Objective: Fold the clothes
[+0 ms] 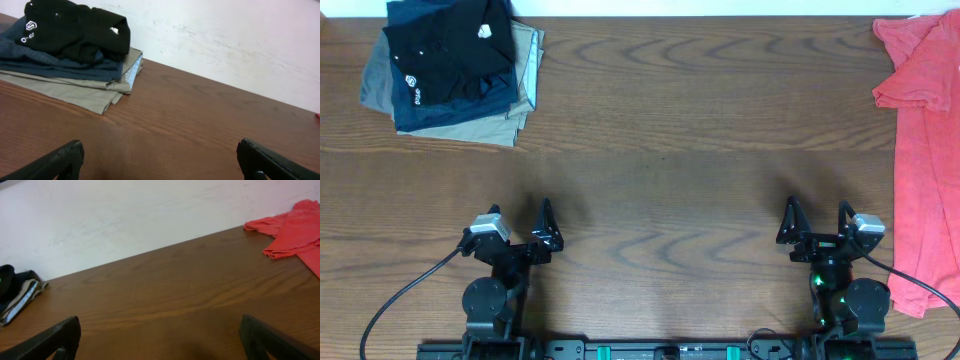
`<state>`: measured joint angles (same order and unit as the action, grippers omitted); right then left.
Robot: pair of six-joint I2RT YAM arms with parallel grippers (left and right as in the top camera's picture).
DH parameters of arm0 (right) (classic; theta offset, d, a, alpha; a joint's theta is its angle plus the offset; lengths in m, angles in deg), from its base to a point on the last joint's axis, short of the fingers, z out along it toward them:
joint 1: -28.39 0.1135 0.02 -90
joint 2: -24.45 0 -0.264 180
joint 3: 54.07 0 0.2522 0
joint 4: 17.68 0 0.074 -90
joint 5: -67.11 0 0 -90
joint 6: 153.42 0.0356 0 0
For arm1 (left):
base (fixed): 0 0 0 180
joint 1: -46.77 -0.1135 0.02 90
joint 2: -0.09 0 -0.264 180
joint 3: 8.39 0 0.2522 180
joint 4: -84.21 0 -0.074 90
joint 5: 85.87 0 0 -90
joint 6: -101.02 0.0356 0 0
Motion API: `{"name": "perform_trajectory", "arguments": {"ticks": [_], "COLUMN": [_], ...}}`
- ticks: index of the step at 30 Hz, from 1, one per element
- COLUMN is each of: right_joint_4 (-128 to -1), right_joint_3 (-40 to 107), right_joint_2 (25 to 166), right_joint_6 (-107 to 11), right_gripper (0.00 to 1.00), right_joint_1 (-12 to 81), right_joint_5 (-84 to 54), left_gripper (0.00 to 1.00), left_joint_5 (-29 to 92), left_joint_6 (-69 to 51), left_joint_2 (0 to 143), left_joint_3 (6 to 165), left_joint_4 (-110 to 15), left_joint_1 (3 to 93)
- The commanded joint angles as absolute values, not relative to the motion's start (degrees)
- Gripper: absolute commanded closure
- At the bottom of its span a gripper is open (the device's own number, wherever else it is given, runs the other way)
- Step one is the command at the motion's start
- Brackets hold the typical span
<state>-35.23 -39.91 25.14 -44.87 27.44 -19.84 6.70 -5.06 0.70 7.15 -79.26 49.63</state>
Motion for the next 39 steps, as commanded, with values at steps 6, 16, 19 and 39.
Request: {"name": "perform_trajectory", "arguments": {"ticks": [6, 16, 19, 39], "right_joint_4": [-35.2, -33.6, -32.4, -27.1], "right_joint_3": [-40.0, -40.0, -40.0, -14.9], "right_joint_2": [24.8, 24.9, 24.9, 50.6], "right_joint_6": [-45.1, -11.1, -6.2, -41.9], "right_gripper": [0.01, 0.01, 0.01, 0.01], "right_joint_1": [26.8, 27.0, 27.0, 26.9], "right_joint_5": [-19.4, 10.2, 12.0, -1.0], "left_gripper": [0.02, 0.02, 0.02, 0.02], "left_joint_5": [5.8, 5.8, 5.8, 5.8], "left_joint_6": [-4.1, -4.1, -4.1, -4.1], "left_joint_2": [0.4, 0.4, 0.4, 0.4], "left_joint_3": [5.6, 5.6, 5.6, 5.6], "left_joint_4": [-78.2, -78.2, -78.2, -78.2], "left_joint_1": [49.7, 49.7, 49.7, 49.7]}}
